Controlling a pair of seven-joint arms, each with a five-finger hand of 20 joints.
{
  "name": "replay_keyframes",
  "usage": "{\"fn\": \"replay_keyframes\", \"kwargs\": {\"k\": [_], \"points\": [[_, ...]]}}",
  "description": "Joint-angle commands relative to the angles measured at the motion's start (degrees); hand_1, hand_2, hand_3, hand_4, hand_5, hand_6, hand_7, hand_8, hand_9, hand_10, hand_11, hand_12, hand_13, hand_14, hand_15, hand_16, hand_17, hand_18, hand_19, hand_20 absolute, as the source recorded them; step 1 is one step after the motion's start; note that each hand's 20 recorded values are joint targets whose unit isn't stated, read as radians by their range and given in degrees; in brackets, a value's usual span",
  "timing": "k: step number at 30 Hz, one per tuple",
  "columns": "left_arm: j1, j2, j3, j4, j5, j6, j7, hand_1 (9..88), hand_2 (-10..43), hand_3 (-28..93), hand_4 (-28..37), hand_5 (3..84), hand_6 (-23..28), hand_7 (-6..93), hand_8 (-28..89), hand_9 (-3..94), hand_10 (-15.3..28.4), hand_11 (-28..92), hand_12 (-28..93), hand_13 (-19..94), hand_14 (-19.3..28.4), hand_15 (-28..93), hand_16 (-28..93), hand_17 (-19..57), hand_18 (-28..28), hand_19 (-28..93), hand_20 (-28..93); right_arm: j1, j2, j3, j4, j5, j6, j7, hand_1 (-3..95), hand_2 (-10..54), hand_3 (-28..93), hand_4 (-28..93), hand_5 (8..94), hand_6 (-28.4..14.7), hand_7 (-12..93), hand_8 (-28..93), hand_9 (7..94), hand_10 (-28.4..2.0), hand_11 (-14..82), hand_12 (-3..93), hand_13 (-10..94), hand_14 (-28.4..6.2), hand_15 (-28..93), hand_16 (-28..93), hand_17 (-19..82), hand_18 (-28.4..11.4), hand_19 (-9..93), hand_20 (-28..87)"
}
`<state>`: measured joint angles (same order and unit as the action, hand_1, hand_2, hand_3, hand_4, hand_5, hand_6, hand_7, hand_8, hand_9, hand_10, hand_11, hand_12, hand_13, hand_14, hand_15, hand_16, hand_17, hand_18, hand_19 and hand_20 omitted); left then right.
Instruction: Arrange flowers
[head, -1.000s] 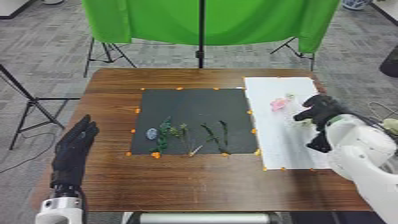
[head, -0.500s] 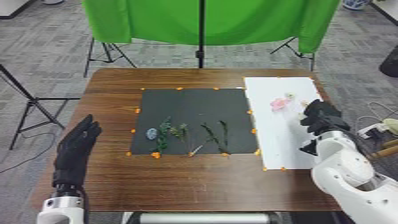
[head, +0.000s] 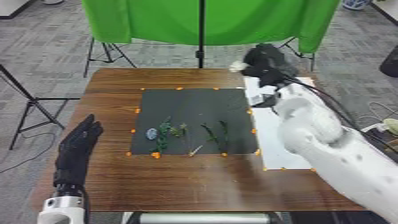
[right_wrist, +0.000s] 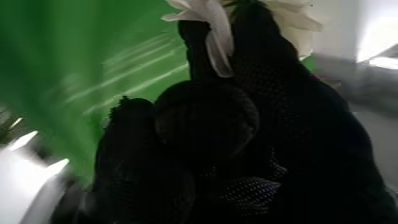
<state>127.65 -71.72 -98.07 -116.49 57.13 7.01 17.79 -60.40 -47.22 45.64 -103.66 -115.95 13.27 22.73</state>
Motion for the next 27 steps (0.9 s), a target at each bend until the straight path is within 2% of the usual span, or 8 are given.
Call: {"fn": "replay_keyframes", "kwargs": {"k": [1, 5, 6, 8, 12, 19, 25, 27], "points": [[-1.0, 0.63, 0.87, 0.58, -0.47, -0.29, -0.21, 29.7, -9.5, 65, -17.2, 38.5, 5.0, 5.7, -5, 35.9, 10.7, 11, 16, 26, 14.3, 12, 7, 0.1, 15.0, 4, 19, 15.9, -17.6, -19.9, 13.5, 2.7, -7.0, 0.6, 64.2, -9.5, 51, -14, 80.1, 0.0, 18, 11, 89.4, -8.8, 8.1, 40.9, 91, -2.1, 58, 34, 69, -7.8, 93, 50], [-1.7, 0.9, 1.41, 0.92, -0.43, -0.78, -0.34, 29.9, -9.5, 65, -17.2, 38.5, 4.9, 5.7, -5, 35.9, 10.6, 11, 16, 27, 14.2, 12, 7, 0.1, 15.0, 4, 19, 17.1, -22.5, -23.4, 20.1, 2.8, -8.2, 0.3, 63.5, -9.5, 52, -15, 79.9, -0.2, 18, 11, 89.5, -8.7, 8.0, 40.6, 91, -2.0, 58, 34, 69, -7.9, 93, 51], [-1.1, 0.94, 1.37, 0.65, -0.51, -0.97, 0.18, 29.8, -9.5, 65, -17.2, 38.5, 4.9, 5.7, -5, 35.9, 10.7, 11, 16, 27, 14.2, 12, 7, 0.1, 15.0, 4, 19, 17.4, -22.7, -25.0, 20.1, 3.1, -7.0, 1.0, 63.3, -9.5, 53, -15, 79.8, -0.4, 18, 11, 89.4, -8.7, 8.1, 40.7, 91, -2.0, 58, 34, 69, -8.0, 93, 51], [-1.9, 1.15, 1.74, 1.18, -0.66, -0.99, 0.15, 29.8, -9.5, 65, -17.2, 38.6, 4.9, 5.7, -5, 35.9, 10.7, 11, 16, 27, 14.2, 12, 7, 0.1, 15.0, 4, 19, 17.8, -24.0, -25.8, 22.5, 2.5, -6.4, 0.2, 63.1, -9.5, 53, -15, 79.6, -0.5, 18, 11, 89.5, -8.7, 8.0, 40.4, 91, -2.0, 58, 34, 69, -8.0, 93, 51], [-1.8, 1.0, 1.87, 1.12, -0.68, -1.07, 0.31, 29.6, -9.5, 65, -17.1, 38.6, 4.9, 5.7, -5, 35.9, 10.6, 11, 16, 27, 14.3, 12, 7, 0.1, 15.0, 4, 19, 18.7, -26.1, -27.5, 26.0, 2.5, -4.3, -0.1, 63.0, -9.5, 53, -16, 79.2, -0.5, 18, 11, 89.0, -8.6, 8.1, 40.6, 91, -2.0, 58, 34, 69, -8.1, 93, 52], [-2.0, 0.68, 1.99, 1.3, -0.71, -1.61, 0.65, 29.6, -9.5, 65, -17.2, 38.6, 4.8, 5.8, -5, 36.0, 10.7, 11, 16, 27, 14.2, 12, 7, 0.1, 14.9, 4, 19, 19.1, -27.0, -28.8, 28.1, 2.0, -6.1, 0.1, 62.5, -9.5, 54, -16, 77.1, -0.6, 18, 10, 86.7, -8.9, 7.1, 38.9, 91, -2.0, 58, 34, 69, -8.1, 93, 52], [-1.9, 0.43, 1.75, 1.33, -0.68, -1.88, 0.41, 29.3, -9.5, 65, -17.1, 38.6, 4.9, 5.7, -5, 36.1, 10.7, 11, 16, 27, 14.3, 12, 7, 0.1, 14.9, 4, 19, 18.6, -27.2, -28.1, 28.8, 1.0, -9.3, 0.6, 60.6, -9.5, 53, -14, 69.2, -1.4, 16, 8, 79.8, -10.1, 6.3, 37.0, 91, -2.1, 59, 34, 68, -7.7, 93, 52], [-1.9, 0.35, 1.71, 1.38, -0.61, -2.04, 0.44, 29.2, -9.5, 65, -17.2, 38.6, 4.8, 5.7, -5, 36.1, 10.8, 11, 16, 27, 14.3, 12, 7, 0.1, 14.9, 4, 19, 18.6, -27.1, -27.9, 28.7, 1.4, -10.3, 0.7, 57.9, -9.5, 56, -16, 66.5, -1.3, 16, 3, 76.3, -10.7, 9.9, 33.5, 90, -2.0, 59, 34, 68, -7.7, 93, 52]]}}
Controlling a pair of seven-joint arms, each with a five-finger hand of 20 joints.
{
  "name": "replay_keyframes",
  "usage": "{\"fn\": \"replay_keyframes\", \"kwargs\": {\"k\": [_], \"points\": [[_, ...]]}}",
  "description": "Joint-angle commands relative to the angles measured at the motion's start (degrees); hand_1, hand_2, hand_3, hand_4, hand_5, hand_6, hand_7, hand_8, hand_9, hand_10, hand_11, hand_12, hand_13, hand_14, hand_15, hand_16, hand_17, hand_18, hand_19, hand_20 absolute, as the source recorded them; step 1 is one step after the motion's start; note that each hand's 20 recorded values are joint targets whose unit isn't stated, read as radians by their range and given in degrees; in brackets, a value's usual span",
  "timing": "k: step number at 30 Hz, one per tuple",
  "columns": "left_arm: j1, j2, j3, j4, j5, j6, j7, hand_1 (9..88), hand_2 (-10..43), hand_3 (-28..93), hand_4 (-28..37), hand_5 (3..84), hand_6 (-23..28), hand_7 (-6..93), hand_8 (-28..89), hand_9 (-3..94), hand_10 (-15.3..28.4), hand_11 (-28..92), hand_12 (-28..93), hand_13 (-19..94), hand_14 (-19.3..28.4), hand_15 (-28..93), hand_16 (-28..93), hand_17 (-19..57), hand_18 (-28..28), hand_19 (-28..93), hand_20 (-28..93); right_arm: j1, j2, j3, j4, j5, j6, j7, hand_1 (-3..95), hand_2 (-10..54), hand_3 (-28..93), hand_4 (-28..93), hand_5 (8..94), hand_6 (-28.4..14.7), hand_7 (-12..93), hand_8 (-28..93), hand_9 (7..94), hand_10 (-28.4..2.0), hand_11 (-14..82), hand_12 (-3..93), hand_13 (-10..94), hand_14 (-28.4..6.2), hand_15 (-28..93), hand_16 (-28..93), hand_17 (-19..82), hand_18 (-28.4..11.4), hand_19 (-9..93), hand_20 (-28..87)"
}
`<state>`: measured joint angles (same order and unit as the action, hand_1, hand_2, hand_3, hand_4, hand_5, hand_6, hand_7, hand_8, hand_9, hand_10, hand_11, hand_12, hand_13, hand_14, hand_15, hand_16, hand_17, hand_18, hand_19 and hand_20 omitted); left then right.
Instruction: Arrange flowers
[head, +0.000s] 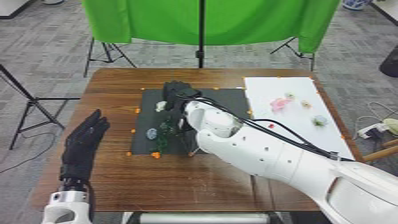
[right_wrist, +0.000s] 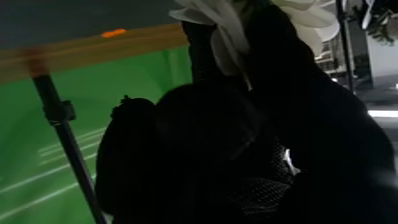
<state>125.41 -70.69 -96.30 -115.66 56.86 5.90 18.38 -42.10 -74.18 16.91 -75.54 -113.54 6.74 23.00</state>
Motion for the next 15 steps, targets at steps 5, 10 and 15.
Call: {"fn": "replay_keyframes", "kwargs": {"k": [5, 10, 15], "points": [[0.4, -0.9, -0.21, 0.51, -0.31, -1.09, -0.3, 29.1, -9.5, 65, -17.1, 38.7, 4.9, 5.6, -5, 36.1, 10.7, 10, 16, 27, 14.4, 12, 7, 0.1, 14.8, 4, 19, -0.1, 0.1, 1.5, -0.3, -0.8, -6.5, 0.9, 50.3, -9.5, 65, -18, 59.6, -1.5, 15, -8, 69.4, -13.2, 18.4, 22.8, 89, -2.3, 58, 34, 68, -7.5, 93, 51], [0.5, -0.98, -0.3, 0.44, -0.18, -1.25, -0.4, 29.3, -9.5, 65, -17.2, 38.5, 4.9, 5.5, -5, 36.0, 10.8, 10, 16, 27, 14.3, 12, 7, 0.1, 14.9, 4, 19, -0.1, 0.7, 2.2, -1.9, -0.8, -8.8, 1.1, 47.4, -9.5, 64, -18, 55.9, -0.9, 13, -8, 68.7, -13.8, 18.2, 21.3, 89, -2.5, 57, 33, 67, -7.6, 93, 50], [0.9, -1.06, -0.54, 0.31, -0.26, -1.33, -0.45, 29.4, -9.5, 65, -17.1, 38.5, 4.9, 5.5, -5, 36.0, 10.8, 10, 16, 27, 14.4, 12, 7, 0.1, 14.9, 4, 19, 0.2, 2.5, 3.5, -5.1, 1.1, -10.1, 0.5, 44.4, -9.5, 63, -18, 51.1, 0.2, 11, -8, 72.2, -14.9, 16.5, 19.3, 90, -2.7, 56, 33, 67, -7.5, 93, 48]]}}
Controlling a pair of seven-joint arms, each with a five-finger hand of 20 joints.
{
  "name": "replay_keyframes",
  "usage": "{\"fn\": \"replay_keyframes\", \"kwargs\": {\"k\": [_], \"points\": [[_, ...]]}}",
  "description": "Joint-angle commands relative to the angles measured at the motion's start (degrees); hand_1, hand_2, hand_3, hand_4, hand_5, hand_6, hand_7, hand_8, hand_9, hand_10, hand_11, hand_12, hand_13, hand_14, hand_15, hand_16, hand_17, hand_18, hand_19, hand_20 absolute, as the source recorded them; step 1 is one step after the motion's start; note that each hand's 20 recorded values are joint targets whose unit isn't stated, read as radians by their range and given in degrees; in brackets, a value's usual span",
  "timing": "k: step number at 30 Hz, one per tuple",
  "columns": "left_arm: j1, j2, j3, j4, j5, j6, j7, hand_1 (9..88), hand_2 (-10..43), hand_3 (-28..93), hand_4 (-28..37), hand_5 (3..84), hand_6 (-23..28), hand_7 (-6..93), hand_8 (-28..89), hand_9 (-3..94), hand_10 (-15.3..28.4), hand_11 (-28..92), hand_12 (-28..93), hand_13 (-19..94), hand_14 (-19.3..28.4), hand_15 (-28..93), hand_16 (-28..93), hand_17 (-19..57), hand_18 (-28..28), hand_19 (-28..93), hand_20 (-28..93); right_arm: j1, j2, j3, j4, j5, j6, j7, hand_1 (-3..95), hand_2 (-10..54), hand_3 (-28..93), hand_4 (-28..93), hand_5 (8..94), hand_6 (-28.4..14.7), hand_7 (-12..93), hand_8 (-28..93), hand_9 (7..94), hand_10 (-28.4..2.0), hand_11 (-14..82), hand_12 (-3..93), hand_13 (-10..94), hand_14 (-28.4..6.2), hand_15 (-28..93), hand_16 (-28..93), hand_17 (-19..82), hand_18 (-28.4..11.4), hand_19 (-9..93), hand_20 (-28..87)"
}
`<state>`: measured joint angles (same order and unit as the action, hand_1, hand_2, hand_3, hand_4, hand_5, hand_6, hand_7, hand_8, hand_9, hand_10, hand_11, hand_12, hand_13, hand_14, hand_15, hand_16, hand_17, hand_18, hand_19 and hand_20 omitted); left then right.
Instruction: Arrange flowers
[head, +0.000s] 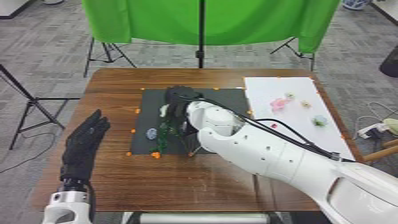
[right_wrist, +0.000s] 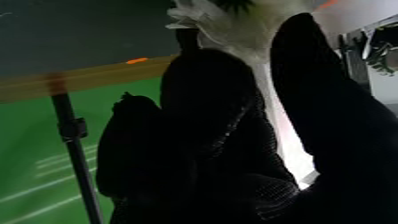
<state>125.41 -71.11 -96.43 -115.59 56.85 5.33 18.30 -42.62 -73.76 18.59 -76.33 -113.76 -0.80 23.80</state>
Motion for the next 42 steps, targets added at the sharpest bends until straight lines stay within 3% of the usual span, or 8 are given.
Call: {"fn": "replay_keyframes", "kwargs": {"k": [1, 4, 9, 15, 23, 32, 38, 42], "points": [[1.1, -0.79, -0.49, 0.18, -0.09, -0.83, -0.38, 29.4, -9.5, 65, -17.1, 38.5, 4.8, 5.5, -5, 36.0, 10.8, 10, 16, 27, 14.4, 12, 7, 0.1, 14.9, 4, 19, 0.6, 2.6, 2.3, -5.3, 2.0, -2.8, -0.3, 43.3, -9.5, 63, -18, 49.6, 0.6, 11, -9, 73.6, -15.2, 15.9, 18.5, 91, -2.8, 55, 32, 67, -7.4, 93, 46], [1.2, -1.29, -0.45, 0.04, 0.05, -0.91, -0.36, 29.4, -9.5, 65, -17.1, 38.5, 4.8, 5.5, -5, 36.0, 10.8, 10, 16, 27, 14.4, 12, 7, 0.1, 14.9, 4, 19, -0.9, 5.9, 7.3, -11.7, 2.7, -4.6, 0.2, 40.6, -9.5, 62, -17, 46.3, 0.5, 9, -9, 77.0, -15.5, 15.5, 17.6, 93, -2.8, 51, 33, 68, -7.3, 93, 42], [1.4, -1.17, -0.64, 0.2, 0.09, -1.21, -0.84, 29.4, -9.5, 65, -17.2, 38.4, 4.8, 5.5, -5, 36.1, 10.8, 10, 16, 27, 14.4, 12, 7, 0.1, 14.9, 4, 19, -8.5, 20.1, 19.2, -28.3, 0.9, 3.3, 2.9, 37.6, -9.5, 62, -16, 46.2, 0.4, 9, -9, 78.1, -15.1, 15.7, 17.8, 94, -3.3, 49, 33, 68, -7.7, 93, 41], [2.5, -1.5, -1.57, -0.54, 0.09, -1.03, -1.07, 29.4, -9.5, 65, -17.0, 38.4, 4.7, 5.5, -5, 36.1, 10.8, 10, 16, 27, 14.6, 12, 7, 0.0, 15.0, 4, 19, -30.0, 33.5, 43.5, -40.3, -2.6, 0.3, 9.1, 35.9, -9.5, 61, -14, 50.5, -1.3, 8, -7, 74.3, -15.8, 15.1, 18.9, 91, -4.8, 50, 35, 65, -10.0, 93, 43], [2.6, -1.42, -1.49, -0.78, 0.19, -0.93, -1.42, 29.4, -9.5, 65, -17.0, 38.4, 4.8, 5.4, -5, 36.2, 10.8, 10, 16, 27, 14.6, 12, 7, 0.0, 15.0, 4, 19, -48.1, 36.8, 58.1, -36.4, -8.8, 1.0, 15.2, 36.4, -9.5, 60, -13, 59.5, -0.8, 9, -7, 72.6, -16.5, 15.2, 20.3, 88, -6.3, 54, 34, 62, -11.5, 93, 46], [1.5, -1.08, -1.03, -0.5, 0.72, -1.27, -2.65, 29.3, -9.5, 65, -17.1, 38.4, 4.7, 5.4, -5, 36.4, 10.8, 11, 16, 27, 14.7, 12, 7, 0.1, 14.9, 4, 19, -50.7, 35.9, 56.6, -29.9, -10.4, -2.4, 18.4, 32.2, -9.5, 58, -14, 54.0, -1.8, 7, -7, 68.7, -17.5, 14.9, 21.1, 86, -7.1, 56, 34, 62, -12.1, 93, 48], [1.5, -0.98, -0.89, -0.49, 0.72, -1.44, -3.1, 29.3, -9.5, 65, -17.0, 38.4, 4.7, 5.5, -5, 36.4, 10.8, 11, 16, 27, 14.6, 12, 7, 0.0, 14.9, 4, 19, -50.9, 34.6, 53.1, -25.3, -10.1, 1.6, 17.2, 31.0, -9.5, 57, -17, 53.1, -1.5, 7, -7, 69.8, -17.7, 13.3, 19.7, 86, -6.9, 56, 32, 62, -12.0, 93, 48], [1.8, -1.15, -1.0, -0.69, 0.81, -1.3, -3.11, 29.4, -9.5, 65, -17.1, 38.5, 4.8, 5.4, -5, 36.5, 10.9, 11, 16, 27, 14.6, 12, 7, 0.0, 14.9, 4, 19, -50.1, 34.3, 50.2, -23.3, -12.9, 5.3, 17.9, 39.8, -9.5, 59, -18, 58.2, -0.8, 10, -8, 76.0, -15.1, 15.9, 18.7, 90, -5.1, 54, 32, 65, -10.1, 93, 47]]}}
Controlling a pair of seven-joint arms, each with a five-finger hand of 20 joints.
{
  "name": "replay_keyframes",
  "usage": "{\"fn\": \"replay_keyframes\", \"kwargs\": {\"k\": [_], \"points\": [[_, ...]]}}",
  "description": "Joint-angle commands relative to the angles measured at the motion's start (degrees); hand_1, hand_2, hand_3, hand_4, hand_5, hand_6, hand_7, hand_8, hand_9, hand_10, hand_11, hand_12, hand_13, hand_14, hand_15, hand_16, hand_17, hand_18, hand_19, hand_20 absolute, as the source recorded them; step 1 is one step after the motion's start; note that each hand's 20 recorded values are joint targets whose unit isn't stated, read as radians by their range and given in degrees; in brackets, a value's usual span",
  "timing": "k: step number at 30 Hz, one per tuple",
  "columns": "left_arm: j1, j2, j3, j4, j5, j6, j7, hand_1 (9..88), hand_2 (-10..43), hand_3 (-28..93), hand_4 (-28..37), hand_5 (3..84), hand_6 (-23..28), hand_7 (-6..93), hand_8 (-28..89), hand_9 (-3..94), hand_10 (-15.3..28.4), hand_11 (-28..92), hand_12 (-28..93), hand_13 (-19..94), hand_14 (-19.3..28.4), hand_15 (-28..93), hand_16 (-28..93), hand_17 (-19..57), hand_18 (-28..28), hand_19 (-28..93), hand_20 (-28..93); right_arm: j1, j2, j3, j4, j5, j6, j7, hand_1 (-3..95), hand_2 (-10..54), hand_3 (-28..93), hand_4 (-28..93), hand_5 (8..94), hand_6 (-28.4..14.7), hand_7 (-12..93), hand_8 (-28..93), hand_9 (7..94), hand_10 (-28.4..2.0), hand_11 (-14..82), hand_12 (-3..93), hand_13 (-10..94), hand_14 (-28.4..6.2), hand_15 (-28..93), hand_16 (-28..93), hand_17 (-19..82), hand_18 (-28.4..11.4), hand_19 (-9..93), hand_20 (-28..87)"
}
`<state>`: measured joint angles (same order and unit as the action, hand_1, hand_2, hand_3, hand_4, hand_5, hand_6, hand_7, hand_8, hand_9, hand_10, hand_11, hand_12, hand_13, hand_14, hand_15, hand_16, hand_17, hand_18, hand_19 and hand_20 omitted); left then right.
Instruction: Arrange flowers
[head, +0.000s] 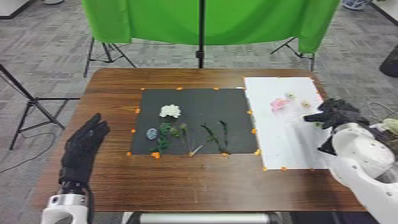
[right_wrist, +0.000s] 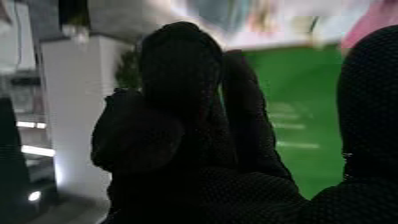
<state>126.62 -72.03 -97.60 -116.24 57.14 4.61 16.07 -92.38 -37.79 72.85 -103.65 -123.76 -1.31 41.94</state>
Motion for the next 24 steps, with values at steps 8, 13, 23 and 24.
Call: {"fn": "replay_keyframes", "kwargs": {"k": [8, 13, 23, 24], "points": [[1.0, -0.21, 0.17, -0.07, 0.3, -0.31, -0.33, 29.5, -9.5, 65, -16.9, 38.6, 4.8, 5.4, -5, 36.4, 10.9, 11, 16, 27, 14.6, 12, 7, 0.0, 14.9, 4, 19, -0.1, -0.5, -2.3, -4.0, -4.1, 15.3, -3.2, 65.6, -9.5, 52, -14, 76.3, -2.0, 15, 9, 91.2, -10.3, 6.5, 34.9, 94, -2.2, 53, 34, 69, -7.3, 93, 45], [1.2, -0.18, 0.25, -0.2, 0.37, -0.5, -0.54, 29.4, -9.5, 65, -16.8, 38.6, 4.8, 5.4, -5, 36.5, 10.9, 11, 16, 27, 14.7, 12, 7, -0.1, 15.0, 4, 19, 10.5, -0.2, -11.3, -10.4, 1.0, 18.7, -11.8, 66.3, -9.5, 53, -13, 78.3, -2.2, 16, 11, 91.9, -9.9, 7.2, 35.9, 94, -1.9, 54, 33, 69, -7.0, 93, 45], [-0.1, 0.02, 1.21, 0.25, 0.52, -0.2, 0.29, 29.4, -9.5, 65, -16.9, 38.6, 4.8, 5.3, -5, 36.5, 10.9, 11, 16, 27, 14.7, 12, 7, 0.0, 15.0, 4, 19, 38.8, -8.5, -41.0, -6.5, 8.3, 17.9, -31.8, 65.9, -9.5, 53, -14, 77.4, -0.6, 17, 11, 90.0, -8.8, 7.1, 38.2, 93, -1.8, 53, 34, 68, -6.8, 93, 47], [-0.2, 0.05, 1.35, 0.27, 0.46, 0.08, 0.41, 29.4, -9.5, 65, -16.9, 38.6, 4.8, 5.3, -5, 36.6, 10.9, 11, 16, 27, 14.7, 12, 7, 0.0, 15.0, 4, 19, 40.6, -9.4, -43.4, -5.7, 7.9, 17.5, -32.9, 65.9, -9.5, 53, -15, 77.2, -0.5, 18, 11, 89.9, -8.8, 7.1, 38.3, 93, -1.8, 53, 34, 68, -6.8, 93, 47]]}}
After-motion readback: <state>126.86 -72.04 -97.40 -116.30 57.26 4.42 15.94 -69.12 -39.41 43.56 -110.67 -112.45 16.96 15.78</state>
